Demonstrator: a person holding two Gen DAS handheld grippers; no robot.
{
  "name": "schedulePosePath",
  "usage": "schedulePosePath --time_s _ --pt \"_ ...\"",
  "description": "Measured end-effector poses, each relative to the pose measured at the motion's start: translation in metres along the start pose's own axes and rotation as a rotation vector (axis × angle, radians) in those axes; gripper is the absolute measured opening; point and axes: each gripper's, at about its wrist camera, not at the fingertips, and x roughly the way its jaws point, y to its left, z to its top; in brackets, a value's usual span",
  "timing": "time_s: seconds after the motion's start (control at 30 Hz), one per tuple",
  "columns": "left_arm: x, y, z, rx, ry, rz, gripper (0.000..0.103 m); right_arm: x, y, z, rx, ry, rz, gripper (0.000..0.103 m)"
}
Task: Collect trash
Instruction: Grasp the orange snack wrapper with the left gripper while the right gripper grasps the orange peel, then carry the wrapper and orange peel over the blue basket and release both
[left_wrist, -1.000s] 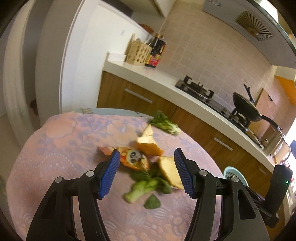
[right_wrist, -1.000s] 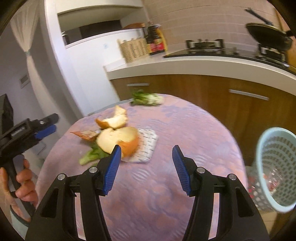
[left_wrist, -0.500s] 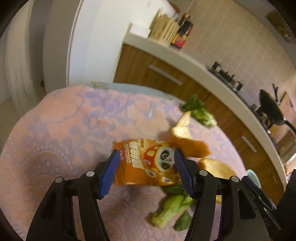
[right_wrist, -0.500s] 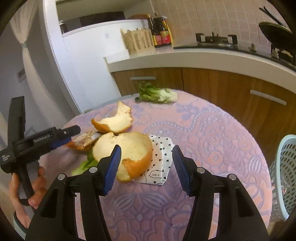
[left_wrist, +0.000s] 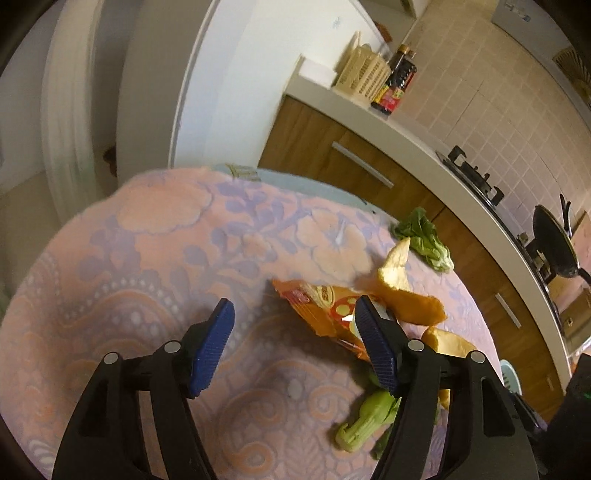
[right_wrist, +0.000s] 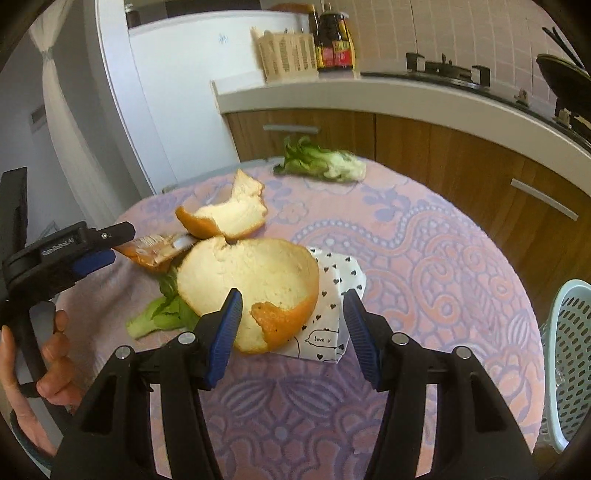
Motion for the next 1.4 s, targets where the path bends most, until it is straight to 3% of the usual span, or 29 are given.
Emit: schedulePosePath --time_s 0.1,0.2,0.3,0.33,0.5,0.67,0.83,1.03,1.1,1.13,1.23,1.4 --pt "0.013 -0.006 -0.003 0.021 0.070 -0.036 0.063 -0.001 0.003 -0.001 -0.016 -0.011 -0.022 0.025" --pt "0.020 -0.019 -0.008 0.073 0.080 0.005 0.058 -0.004 0.003 -0.002 -0.015 -0.025 -0.030 0.015" --pt "0.024 -0.026 -0.013 0.105 0.090 0.015 0.028 -0.005 0.005 -0.003 -0.021 -0.033 -0.047 0.011" --pt "0.026 -0.028 -0.015 0.115 0.095 0.027 0.011 -0.007 0.006 -0.004 -0.026 -0.046 -0.060 0.010" --pt "0.013 -0.033 -0.017 0.163 0.018 0.058 0.007 -0.023 0.010 -0.008 -0.034 -0.118 -0.098 0.008" --pt "-0.021 -0.024 -0.011 0.133 -0.094 -0.029 0.006 -0.051 0.008 -0.024 -0.036 -0.164 -0.121 0.007" --pt "-0.031 -0.018 -0.008 0.103 -0.124 -0.056 0.006 -0.081 0.000 -0.050 -0.015 -0.114 -0.092 0.007" --pt "-0.034 -0.020 -0.009 0.103 -0.127 -0.080 0.006 -0.087 0.001 -0.072 -0.039 -0.028 -0.082 0.007" --pt "-0.034 -0.021 -0.011 0.109 -0.127 -0.083 0.006 -0.087 0.006 -0.078 -0.073 -0.012 -0.083 0.014" --pt "-0.034 -0.022 -0.011 0.110 -0.126 -0.085 0.006 -0.088 0.007 -0.081 -0.079 -0.009 -0.059 0.025" --pt "-0.035 -0.022 -0.012 0.109 -0.127 -0.089 0.006 -0.096 0.006 -0.088 -0.080 -0.044 -0.014 0.087" --pt "-0.035 -0.022 -0.012 0.107 -0.128 -0.105 0.006 -0.092 0.023 -0.094 -0.160 -0.027 -0.006 0.091"
